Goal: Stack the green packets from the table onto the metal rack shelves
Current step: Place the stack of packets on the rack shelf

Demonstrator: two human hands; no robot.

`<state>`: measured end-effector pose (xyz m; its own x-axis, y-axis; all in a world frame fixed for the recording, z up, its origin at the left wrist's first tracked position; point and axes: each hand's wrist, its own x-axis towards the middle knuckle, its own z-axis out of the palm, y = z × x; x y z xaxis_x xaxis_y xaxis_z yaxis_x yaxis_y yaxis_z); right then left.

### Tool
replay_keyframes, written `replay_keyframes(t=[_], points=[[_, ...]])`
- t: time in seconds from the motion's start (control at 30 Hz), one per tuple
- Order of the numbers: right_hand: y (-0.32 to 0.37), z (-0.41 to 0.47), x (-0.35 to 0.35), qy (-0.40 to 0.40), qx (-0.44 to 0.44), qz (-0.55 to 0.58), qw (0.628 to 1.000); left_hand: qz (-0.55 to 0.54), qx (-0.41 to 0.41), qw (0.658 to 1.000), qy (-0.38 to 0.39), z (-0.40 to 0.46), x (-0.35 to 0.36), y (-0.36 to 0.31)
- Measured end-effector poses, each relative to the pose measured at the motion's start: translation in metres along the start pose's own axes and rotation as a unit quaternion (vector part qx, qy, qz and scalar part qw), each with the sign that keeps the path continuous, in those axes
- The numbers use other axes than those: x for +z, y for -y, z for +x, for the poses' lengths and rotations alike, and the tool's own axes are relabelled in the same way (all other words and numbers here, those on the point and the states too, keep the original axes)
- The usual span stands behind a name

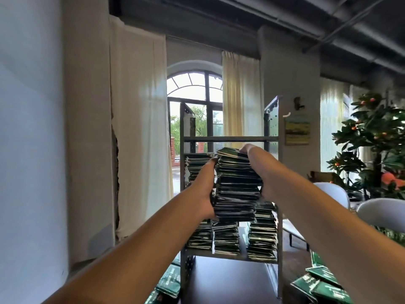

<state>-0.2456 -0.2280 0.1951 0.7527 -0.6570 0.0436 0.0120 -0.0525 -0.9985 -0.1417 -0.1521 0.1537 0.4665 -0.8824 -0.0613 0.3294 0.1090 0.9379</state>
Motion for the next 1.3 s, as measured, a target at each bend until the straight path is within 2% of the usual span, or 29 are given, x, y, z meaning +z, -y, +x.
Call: replay_keyframes(t=[0.1, 0.33, 0.57, 0.7, 0.83, 1.0, 1.17, 1.3], points=[[0.002, 0.009, -0.003, 0.011, 0.007, -0.018, 1.000, -0.012, 0.003, 1.000, 0.003, 0.014, 0.000, -0.001], [0.005, 0.049, -0.004, 0.006, 0.018, -0.033, 0.999, -0.032, 0.051, 0.997, -0.054, 0.039, 0.001, -0.003], [-0.005, 0.080, -0.015, 0.000, 0.003, 0.008, 1.000, 0.034, 0.115, 0.987, -0.109, 0.071, 0.002, 0.002], [0.003, 0.097, -0.015, -0.022, -0.011, -0.046, 0.999, 0.062, 0.142, 0.975, -0.158, 0.093, 0.005, 0.000], [-0.004, 0.120, -0.016, -0.048, -0.077, -0.055, 0.994, 0.052, 0.131, 0.974, -0.179, 0.115, 0.004, -0.005], [-0.008, 0.138, -0.009, -0.032, -0.041, -0.041, 0.998, 0.051, 0.148, 0.964, -0.214, 0.129, -0.004, -0.006], [-0.014, 0.152, -0.005, -0.047, -0.046, -0.053, 0.996, 0.024, 0.139, 0.955, -0.259, 0.138, -0.002, -0.003], [-0.017, 0.157, -0.002, -0.054, -0.068, -0.068, 0.994, 0.119, 0.156, 0.938, -0.285, 0.107, 0.010, 0.019]])
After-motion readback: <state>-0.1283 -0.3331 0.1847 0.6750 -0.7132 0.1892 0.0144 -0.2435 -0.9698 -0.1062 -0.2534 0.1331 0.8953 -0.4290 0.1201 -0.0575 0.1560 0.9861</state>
